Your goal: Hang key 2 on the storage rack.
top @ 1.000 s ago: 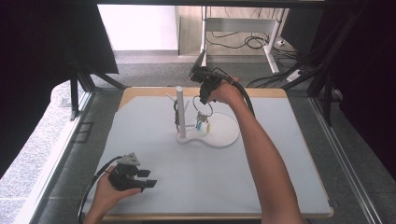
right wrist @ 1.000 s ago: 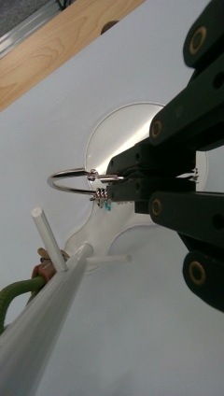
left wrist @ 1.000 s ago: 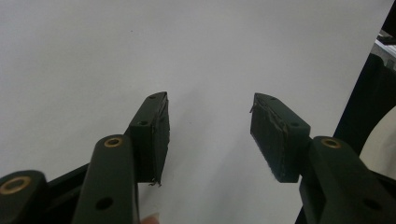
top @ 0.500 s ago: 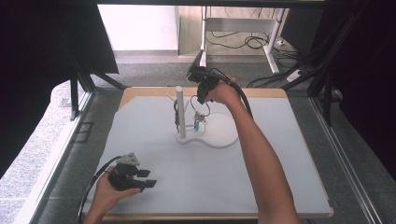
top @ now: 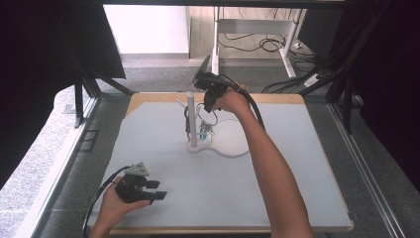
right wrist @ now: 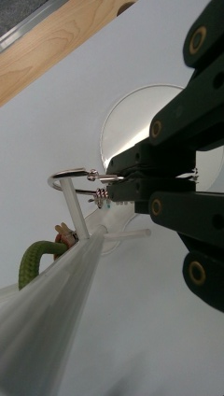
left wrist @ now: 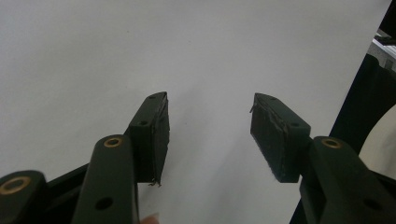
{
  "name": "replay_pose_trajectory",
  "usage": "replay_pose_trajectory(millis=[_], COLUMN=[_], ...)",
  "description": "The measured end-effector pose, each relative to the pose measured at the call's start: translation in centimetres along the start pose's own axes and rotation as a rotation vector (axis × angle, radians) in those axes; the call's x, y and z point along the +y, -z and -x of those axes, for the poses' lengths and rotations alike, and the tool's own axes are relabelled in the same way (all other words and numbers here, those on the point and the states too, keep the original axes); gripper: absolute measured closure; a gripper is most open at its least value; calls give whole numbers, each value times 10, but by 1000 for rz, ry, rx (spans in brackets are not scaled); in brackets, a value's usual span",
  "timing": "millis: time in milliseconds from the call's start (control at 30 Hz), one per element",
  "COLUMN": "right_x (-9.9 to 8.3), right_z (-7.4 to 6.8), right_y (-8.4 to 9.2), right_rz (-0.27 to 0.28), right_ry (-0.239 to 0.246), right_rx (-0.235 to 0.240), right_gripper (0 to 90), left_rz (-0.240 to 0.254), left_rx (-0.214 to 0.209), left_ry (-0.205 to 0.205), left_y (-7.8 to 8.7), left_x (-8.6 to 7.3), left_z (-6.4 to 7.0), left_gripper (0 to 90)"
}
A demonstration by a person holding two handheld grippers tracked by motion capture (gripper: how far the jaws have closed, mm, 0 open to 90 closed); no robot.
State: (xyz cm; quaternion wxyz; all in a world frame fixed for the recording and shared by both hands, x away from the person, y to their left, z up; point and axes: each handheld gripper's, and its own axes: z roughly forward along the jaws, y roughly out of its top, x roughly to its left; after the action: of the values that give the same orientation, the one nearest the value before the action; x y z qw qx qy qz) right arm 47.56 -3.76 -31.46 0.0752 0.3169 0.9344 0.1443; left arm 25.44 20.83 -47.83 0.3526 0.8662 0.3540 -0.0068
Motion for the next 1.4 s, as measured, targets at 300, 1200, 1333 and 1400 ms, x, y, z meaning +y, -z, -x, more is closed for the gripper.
replay_pose_trajectory(millis=[300,1200,1333,1400], right_x=[-6,-34,-50,-59], right_z=[-3,-6,-3,0], right_y=[-6,-10,-2,2], right_rz=[3,32,74,96], right_ry=[-11,-31,-41,-61], right_rx=[18,69,53,50], right_gripper=[872,627,555,535], left_rz=[-9,-33,-38,-39], left_rx=[1,3,8,8], left_ry=[1,-7,-8,-10], left_y=[-3,-8,-8,-8], left_x=[1,4,4,4], left_z=[1,0,1,1], left_gripper=[472,464,463,462])
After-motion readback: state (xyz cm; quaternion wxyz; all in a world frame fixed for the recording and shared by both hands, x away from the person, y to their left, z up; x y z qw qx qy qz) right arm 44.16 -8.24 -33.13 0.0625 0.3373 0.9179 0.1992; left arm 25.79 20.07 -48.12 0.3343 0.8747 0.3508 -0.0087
